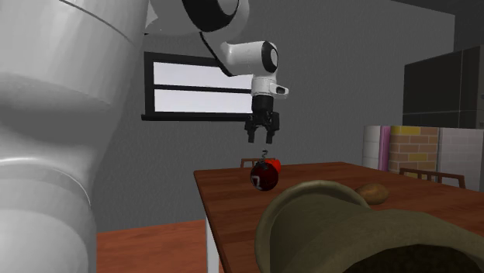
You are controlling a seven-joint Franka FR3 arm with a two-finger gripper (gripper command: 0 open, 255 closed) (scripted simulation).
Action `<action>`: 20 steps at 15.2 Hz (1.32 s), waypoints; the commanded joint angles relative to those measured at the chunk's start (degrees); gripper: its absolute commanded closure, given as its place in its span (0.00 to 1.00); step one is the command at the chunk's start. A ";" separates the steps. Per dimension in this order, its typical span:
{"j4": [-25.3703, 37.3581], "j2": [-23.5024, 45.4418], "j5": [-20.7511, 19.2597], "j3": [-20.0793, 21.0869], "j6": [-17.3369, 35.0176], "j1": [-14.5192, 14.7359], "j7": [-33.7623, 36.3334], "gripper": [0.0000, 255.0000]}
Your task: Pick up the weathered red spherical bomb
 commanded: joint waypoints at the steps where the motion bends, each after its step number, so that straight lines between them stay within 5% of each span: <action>1: 6.52 5.80 -2.57 -0.01 -1.64 2.32 2.45 0.00; 4: 18.95 15.25 -6.14 -0.83 -5.67 6.83 5.06 0.00; 14: 11.95 14.59 -5.93 -1.01 0.59 5.79 5.23 0.00; 15: 11.80 14.50 -5.91 -1.00 0.66 5.74 5.22 1.00; 20: 11.76 14.50 -5.91 -1.00 0.69 5.74 5.23 1.00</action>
